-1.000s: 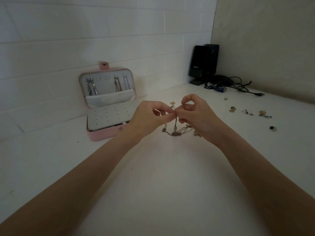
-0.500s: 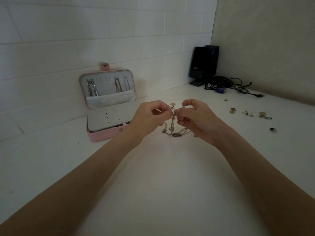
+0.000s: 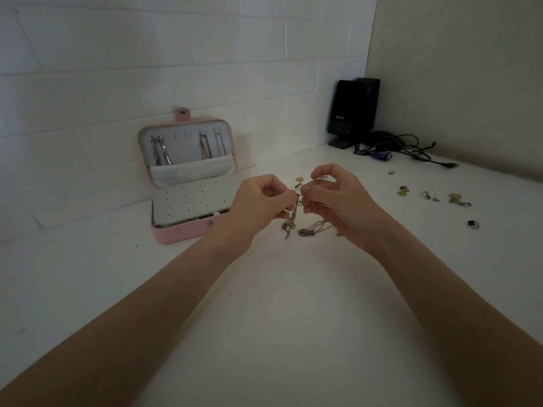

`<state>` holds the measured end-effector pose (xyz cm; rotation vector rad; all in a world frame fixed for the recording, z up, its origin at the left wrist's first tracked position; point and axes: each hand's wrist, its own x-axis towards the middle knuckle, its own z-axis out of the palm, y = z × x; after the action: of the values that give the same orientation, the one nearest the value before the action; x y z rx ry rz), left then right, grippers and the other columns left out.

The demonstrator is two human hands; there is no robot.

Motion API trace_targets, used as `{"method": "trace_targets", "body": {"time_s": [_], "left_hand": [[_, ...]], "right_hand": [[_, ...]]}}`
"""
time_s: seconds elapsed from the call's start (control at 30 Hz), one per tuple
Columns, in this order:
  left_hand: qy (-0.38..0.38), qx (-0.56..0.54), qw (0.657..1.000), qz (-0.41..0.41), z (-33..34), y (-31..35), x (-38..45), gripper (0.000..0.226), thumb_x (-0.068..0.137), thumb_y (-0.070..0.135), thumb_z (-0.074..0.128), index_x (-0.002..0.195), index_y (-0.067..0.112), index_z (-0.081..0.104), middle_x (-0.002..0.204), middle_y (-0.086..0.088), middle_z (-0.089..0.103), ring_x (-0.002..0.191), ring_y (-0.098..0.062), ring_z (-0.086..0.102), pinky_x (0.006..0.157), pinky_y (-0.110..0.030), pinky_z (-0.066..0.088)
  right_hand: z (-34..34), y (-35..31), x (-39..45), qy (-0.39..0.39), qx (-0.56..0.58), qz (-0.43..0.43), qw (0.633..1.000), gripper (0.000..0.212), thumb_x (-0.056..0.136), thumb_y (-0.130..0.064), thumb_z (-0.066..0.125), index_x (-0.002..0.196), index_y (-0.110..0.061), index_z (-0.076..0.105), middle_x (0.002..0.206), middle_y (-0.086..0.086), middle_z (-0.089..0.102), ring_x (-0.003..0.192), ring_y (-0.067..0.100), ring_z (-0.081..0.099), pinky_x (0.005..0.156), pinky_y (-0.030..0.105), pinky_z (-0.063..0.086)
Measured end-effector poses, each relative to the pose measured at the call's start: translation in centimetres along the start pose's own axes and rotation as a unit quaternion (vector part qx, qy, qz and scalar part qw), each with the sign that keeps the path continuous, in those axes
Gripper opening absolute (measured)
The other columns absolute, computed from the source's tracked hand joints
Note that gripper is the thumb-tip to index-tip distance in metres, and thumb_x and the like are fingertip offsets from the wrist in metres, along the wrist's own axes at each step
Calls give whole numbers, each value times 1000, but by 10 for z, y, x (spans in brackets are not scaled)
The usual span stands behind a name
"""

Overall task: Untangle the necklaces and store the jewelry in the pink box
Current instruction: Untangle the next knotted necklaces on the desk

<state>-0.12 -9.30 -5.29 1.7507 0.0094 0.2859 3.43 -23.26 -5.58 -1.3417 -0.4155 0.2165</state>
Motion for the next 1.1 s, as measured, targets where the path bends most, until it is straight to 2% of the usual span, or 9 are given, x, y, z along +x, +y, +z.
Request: {"method": "trace_targets", "body": {"time_s": [0.2,0.27,0.43,0.6,0.67,0.73,0.87,1.0,1.1], "left_hand": [[-18,0,1000,-8,-2,-3,0,19,80,-2,65,75,11,53,66,-3,62,52,-5,54,53,-14,48],[-21,4,1000,-13,-4,-4,1,19,80,0,66,79,14,52,73,-3,65,56,-5,55,54,-15,48],[-31,13,999,-22,-9,-5,4,21,79,4,69,80,15,52,79,-5,67,60,-4,57,55,-14,49],[-60,69,996,7,-11,-2,4,25,77,3,71,80,15,49,73,2,69,63,-8,58,55,-14,49],[-70,111,991,34,-12,-1,5,28,76,0,68,79,17,46,71,4,68,60,-12,53,59,-20,47],[-77,173,979,80,-11,-2,5,32,74,1,68,78,20,42,69,8,66,59,-14,46,61,-24,43],[-66,255,950,169,-9,-6,4,38,72,4,66,79,28,37,66,12,59,55,-11,43,56,-19,39],[-59,316,907,273,-3,-13,1,35,73,2,61,86,23,35,67,11,54,53,-14,44,52,-16,35],[-49,244,935,251,3,-14,0,32,74,0,60,86,19,38,67,8,55,53,-10,43,51,-15,37]], "right_hand": [[1,1,0,2,-142,-30,989,27,82,4,59,99,-13,46,74,3,59,62,14,59,76,30,51],[1,1,0,0,-182,-38,983,36,80,3,63,105,-17,46,77,1,58,62,10,60,75,28,50],[-3,-1,0,-5,-170,-21,985,49,76,0,70,114,-21,48,90,1,58,64,8,64,71,22,51],[-5,0,1,-22,-181,-5,983,50,74,3,72,114,-18,50,85,1,57,68,13,61,67,21,51],[-6,-1,0,-32,-181,2,983,51,74,6,70,115,-17,50,84,2,56,69,14,60,66,21,49],[-5,0,0,-43,-169,11,985,52,75,8,67,116,-17,48,87,2,55,69,11,60,65,20,49],[-3,1,-1,-39,-132,21,990,54,77,12,63,117,-19,46,97,4,51,75,15,57,68,22,49],[-3,2,0,-4,-45,42,998,52,75,19,57,110,-19,47,96,6,50,74,17,56,72,28,44],[-3,2,2,16,43,67,997,53,74,23,53,111,-15,48,93,7,52,69,16,56,66,25,45]]}}
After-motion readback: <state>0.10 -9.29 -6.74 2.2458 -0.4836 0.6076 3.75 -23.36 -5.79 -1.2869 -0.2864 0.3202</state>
